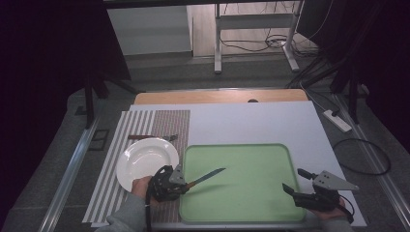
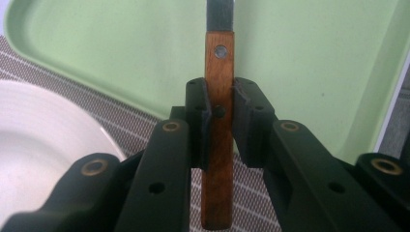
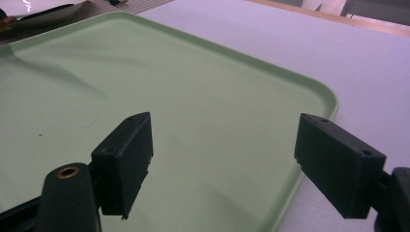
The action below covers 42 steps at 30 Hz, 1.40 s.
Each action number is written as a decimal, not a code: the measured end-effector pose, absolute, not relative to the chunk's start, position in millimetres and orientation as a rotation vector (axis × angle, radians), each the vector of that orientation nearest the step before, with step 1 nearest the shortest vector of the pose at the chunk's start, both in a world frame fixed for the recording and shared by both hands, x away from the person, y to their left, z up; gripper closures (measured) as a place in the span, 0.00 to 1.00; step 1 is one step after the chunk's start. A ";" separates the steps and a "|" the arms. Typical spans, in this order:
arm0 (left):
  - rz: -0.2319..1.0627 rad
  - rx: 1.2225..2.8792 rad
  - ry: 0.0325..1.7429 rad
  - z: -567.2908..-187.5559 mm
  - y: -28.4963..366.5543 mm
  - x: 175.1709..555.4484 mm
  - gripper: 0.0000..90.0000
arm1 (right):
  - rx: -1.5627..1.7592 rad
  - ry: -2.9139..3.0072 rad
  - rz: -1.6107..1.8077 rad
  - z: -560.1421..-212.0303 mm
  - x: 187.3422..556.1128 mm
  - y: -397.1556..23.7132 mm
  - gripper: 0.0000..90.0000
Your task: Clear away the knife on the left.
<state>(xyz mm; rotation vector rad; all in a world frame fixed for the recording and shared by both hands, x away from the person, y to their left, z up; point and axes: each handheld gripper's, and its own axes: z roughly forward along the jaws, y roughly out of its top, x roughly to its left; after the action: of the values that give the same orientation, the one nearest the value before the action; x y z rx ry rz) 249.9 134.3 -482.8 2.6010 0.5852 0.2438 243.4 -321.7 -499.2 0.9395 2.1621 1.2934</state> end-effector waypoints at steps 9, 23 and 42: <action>0.284 2.611 0.616 -479.2 119.2 257.3 0.85 | 0.938 2.160 1.296 -498.9 243.4 -321.7 0.24; 0.205 2.601 0.707 -483.7 97.9 266.6 0.85 | 0.942 2.150 1.308 -497.7 242.9 -323.3 0.24; 0.131 2.648 0.810 -504.0 79.1 279.5 0.85 | 0.936 2.152 1.311 -497.5 247.5 -320.4 0.24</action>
<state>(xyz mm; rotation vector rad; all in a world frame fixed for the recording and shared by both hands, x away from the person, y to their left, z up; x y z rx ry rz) 279.5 79.1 -504.0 2.6480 0.8097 0.1307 247.5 -320.4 -497.5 0.9363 2.1523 1.3109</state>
